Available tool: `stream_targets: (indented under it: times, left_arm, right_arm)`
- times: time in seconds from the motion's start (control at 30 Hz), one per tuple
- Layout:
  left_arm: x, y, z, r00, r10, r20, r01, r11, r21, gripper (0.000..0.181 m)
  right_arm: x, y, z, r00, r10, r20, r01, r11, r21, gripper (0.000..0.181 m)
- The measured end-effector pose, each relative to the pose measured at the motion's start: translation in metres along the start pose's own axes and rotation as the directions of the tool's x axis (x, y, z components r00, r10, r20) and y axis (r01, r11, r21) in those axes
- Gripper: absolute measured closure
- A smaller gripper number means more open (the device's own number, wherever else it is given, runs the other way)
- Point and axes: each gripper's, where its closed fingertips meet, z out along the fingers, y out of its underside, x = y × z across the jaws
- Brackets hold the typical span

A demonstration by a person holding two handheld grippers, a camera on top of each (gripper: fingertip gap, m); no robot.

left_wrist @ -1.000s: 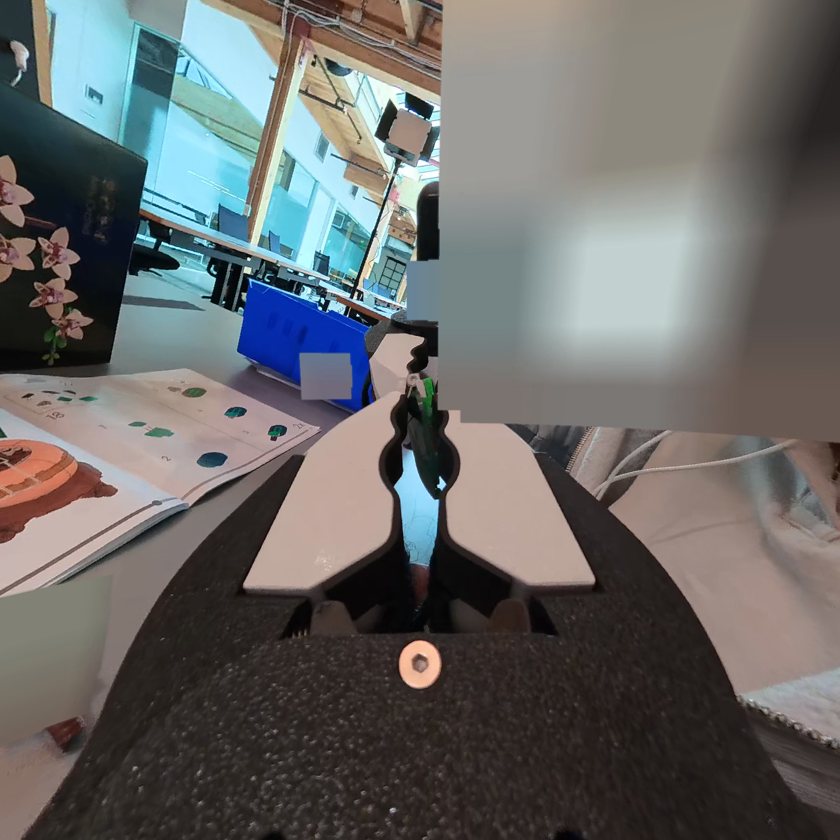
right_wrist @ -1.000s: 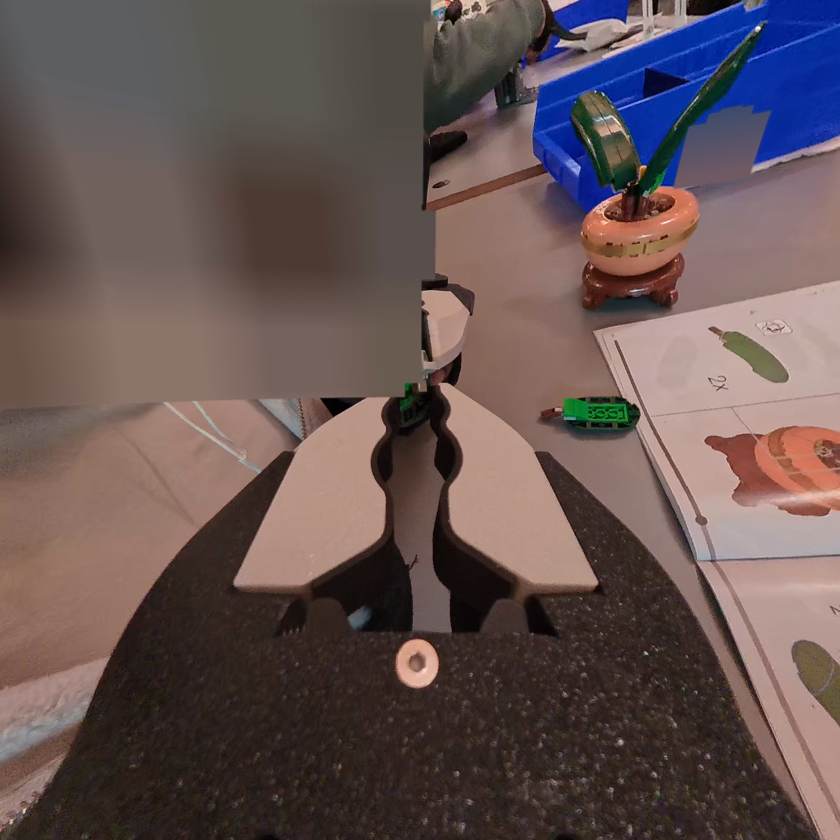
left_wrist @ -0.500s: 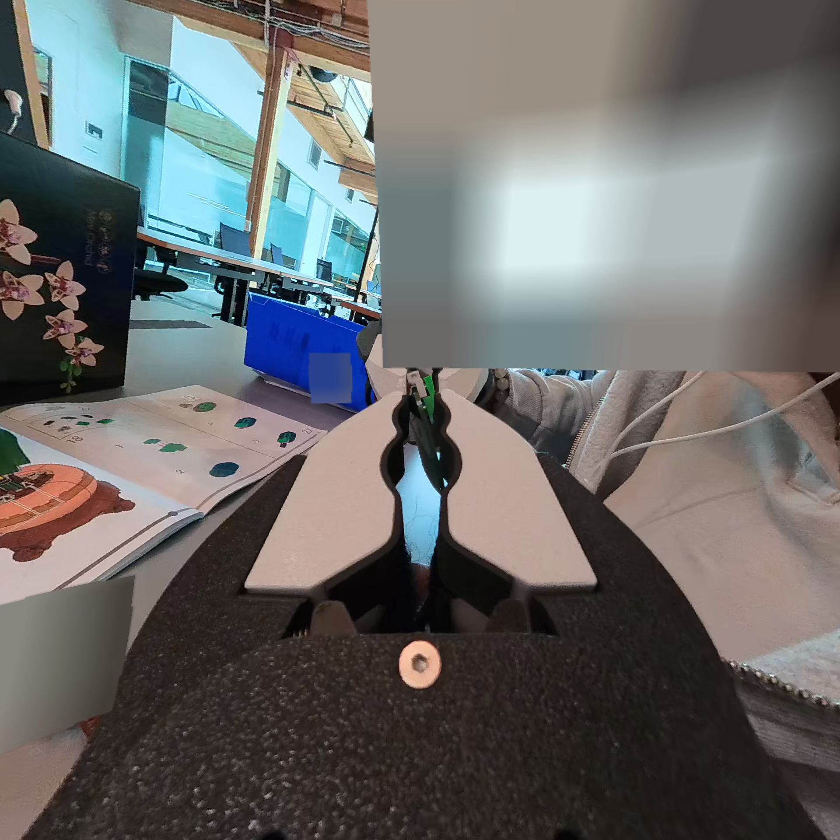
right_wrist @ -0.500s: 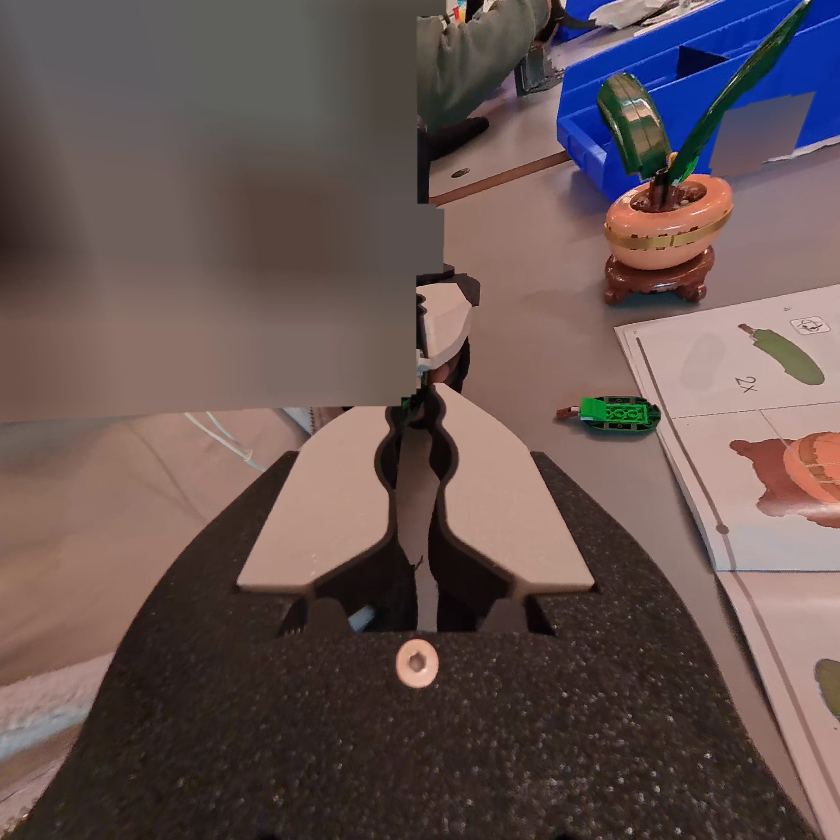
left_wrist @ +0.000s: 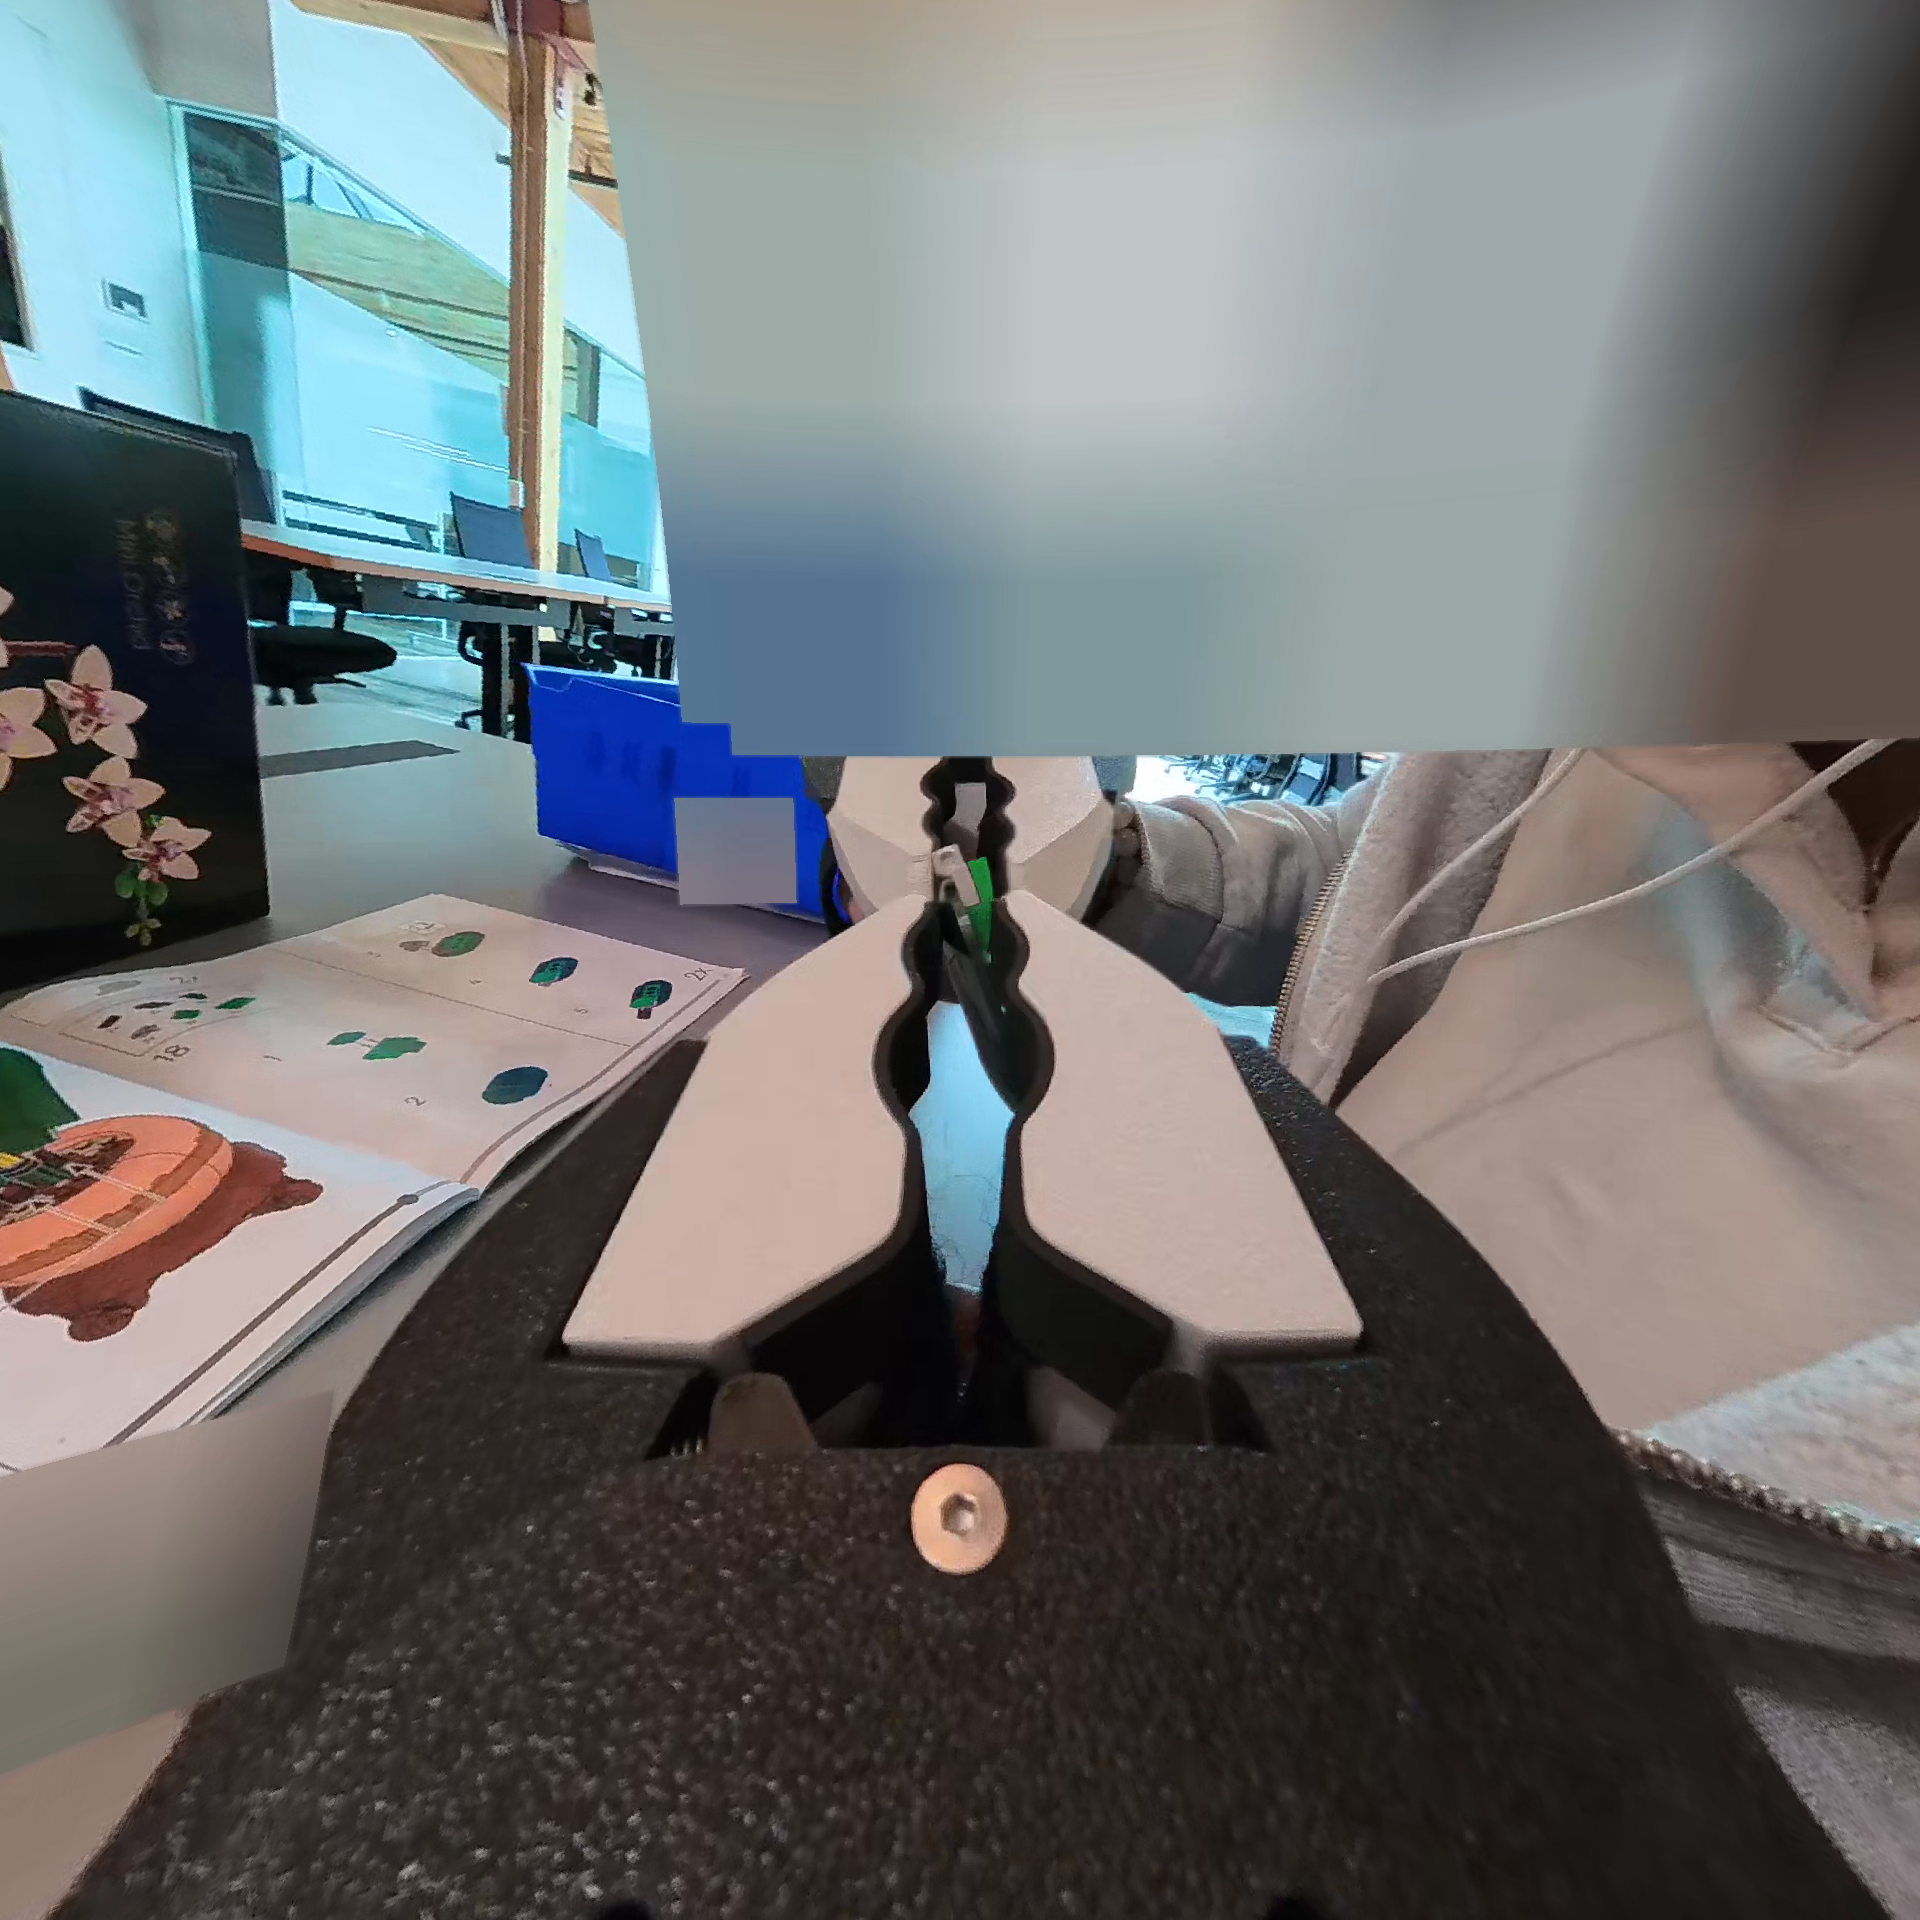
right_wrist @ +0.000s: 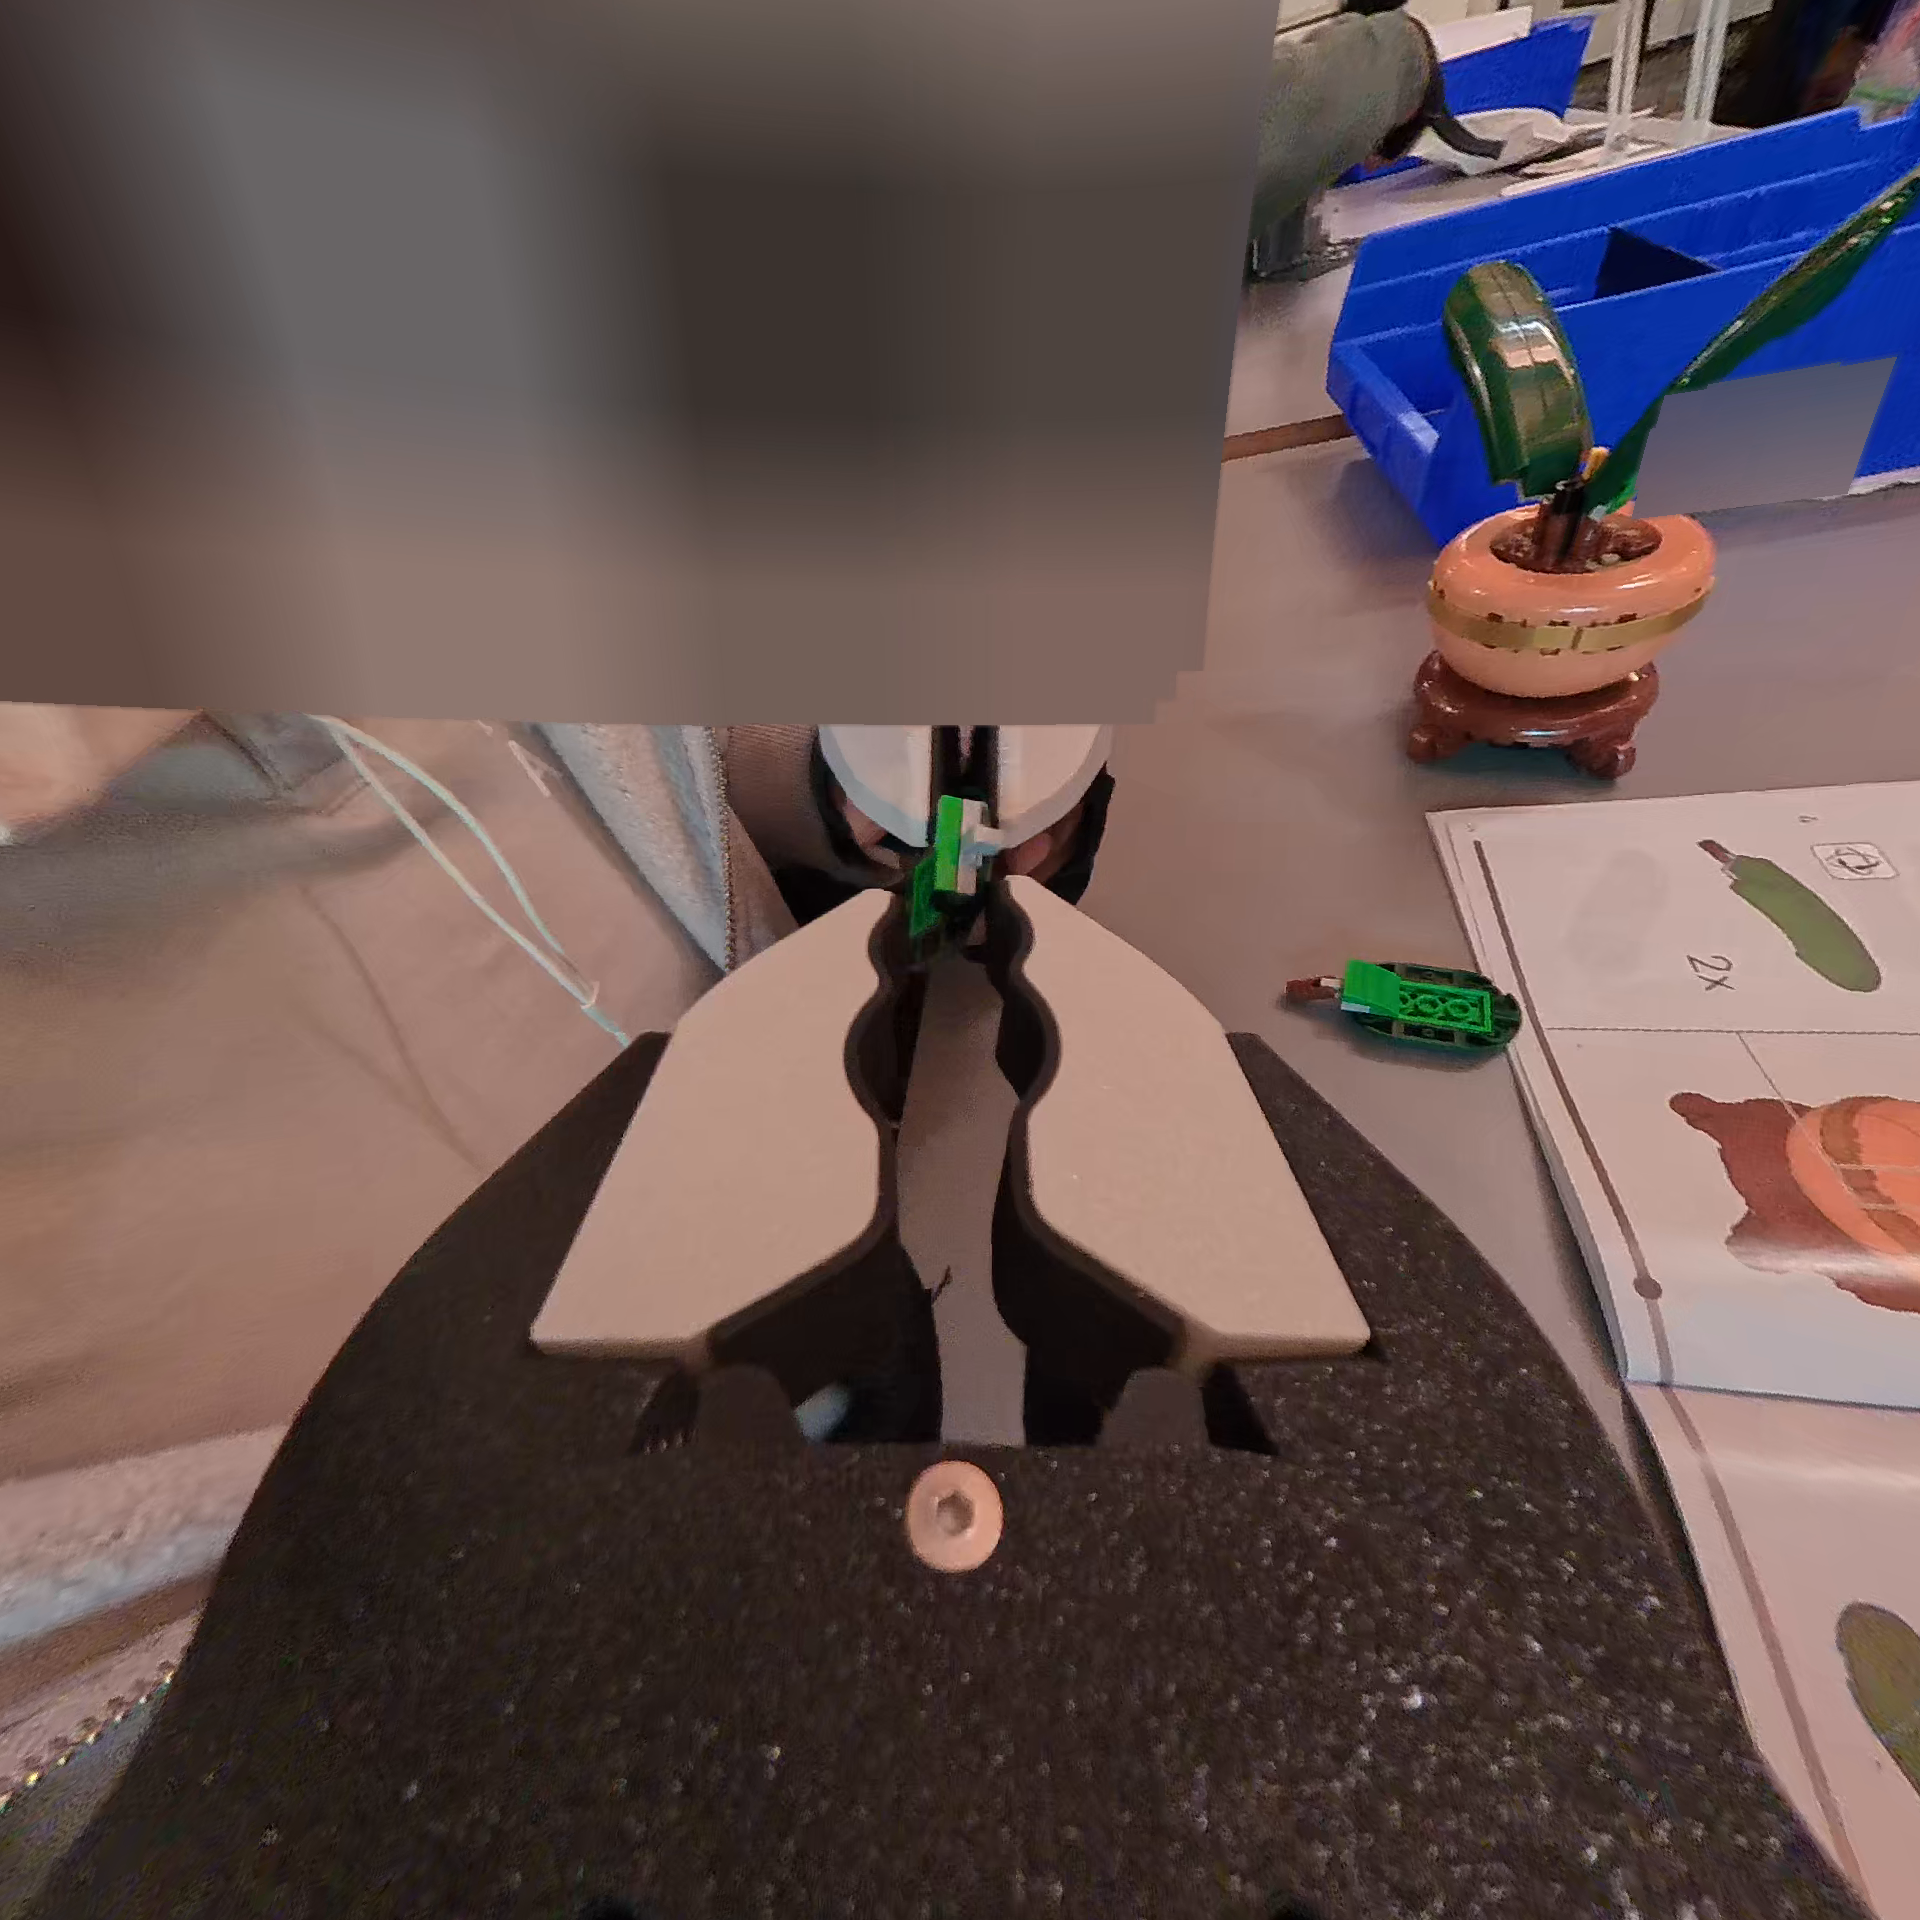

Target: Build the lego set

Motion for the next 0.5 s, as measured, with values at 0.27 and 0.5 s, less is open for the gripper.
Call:
stream_targets:
  times: [0.27,0.5]
  left_arm:
    - [-0.002,0.005,-0.002,0.997,-0.065,-0.039,0.062,0.996,-0.057,0.174]
    - [-0.008,0.015,-0.002,0.998,-0.051,-0.03,0.047,0.992,-0.115,0.174]
  right_arm:
    - [0.004,-0.004,-0.002,1.0,0.018,-0.009,-0.017,0.999,0.039,0.169]
    - [0.013,0.008,0.001,0.996,0.085,-0.027,-0.086,0.996,-0.002,0.172]
